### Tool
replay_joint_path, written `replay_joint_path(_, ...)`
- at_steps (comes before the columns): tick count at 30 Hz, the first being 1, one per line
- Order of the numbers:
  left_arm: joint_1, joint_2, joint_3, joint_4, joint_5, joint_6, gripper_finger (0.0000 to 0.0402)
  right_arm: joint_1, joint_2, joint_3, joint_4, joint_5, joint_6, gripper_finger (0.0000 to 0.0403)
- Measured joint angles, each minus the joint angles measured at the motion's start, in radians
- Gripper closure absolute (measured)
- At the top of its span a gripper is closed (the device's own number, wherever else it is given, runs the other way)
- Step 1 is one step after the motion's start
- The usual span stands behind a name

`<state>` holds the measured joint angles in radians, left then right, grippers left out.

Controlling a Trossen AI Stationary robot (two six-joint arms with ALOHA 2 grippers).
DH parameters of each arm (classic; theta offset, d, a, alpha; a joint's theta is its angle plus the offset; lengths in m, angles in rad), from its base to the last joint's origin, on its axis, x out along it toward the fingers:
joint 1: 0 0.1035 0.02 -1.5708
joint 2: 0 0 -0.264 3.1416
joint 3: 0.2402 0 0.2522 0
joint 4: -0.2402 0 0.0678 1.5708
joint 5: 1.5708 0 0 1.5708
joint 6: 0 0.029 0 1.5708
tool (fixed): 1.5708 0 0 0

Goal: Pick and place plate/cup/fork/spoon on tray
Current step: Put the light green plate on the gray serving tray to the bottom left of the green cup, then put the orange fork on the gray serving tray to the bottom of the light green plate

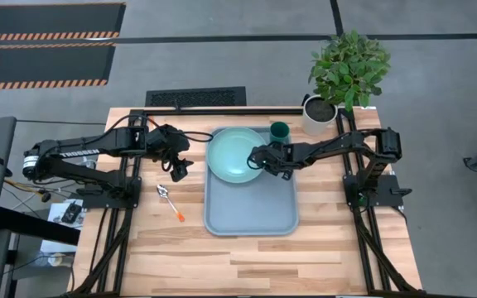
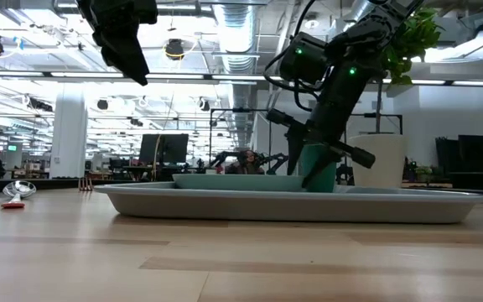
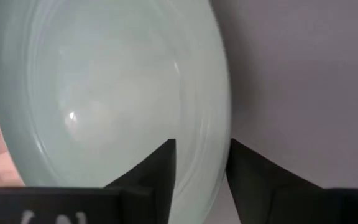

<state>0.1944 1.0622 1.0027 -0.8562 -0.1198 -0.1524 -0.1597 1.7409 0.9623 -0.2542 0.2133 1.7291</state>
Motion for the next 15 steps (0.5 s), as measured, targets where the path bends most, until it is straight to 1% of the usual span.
replay_joint_path(9,0.000,0.000,0.000,0.000,0.005,0.017,0.0151,-0.007,0.000,0.000,0.003,-0.032,-0.043,0.0181)
replay_joint_path(12,0.000,0.000,0.000,0.000,0.003,0.017,0.0151,-0.015,0.000,0.000,0.003,-0.048,-0.063,0.0170)
replay_joint_path(15,0.000,0.000,0.000,0.000,0.003,0.016,0.0151,-0.020,-0.012,0.000,-0.002,-0.064,-0.086,0.0168)
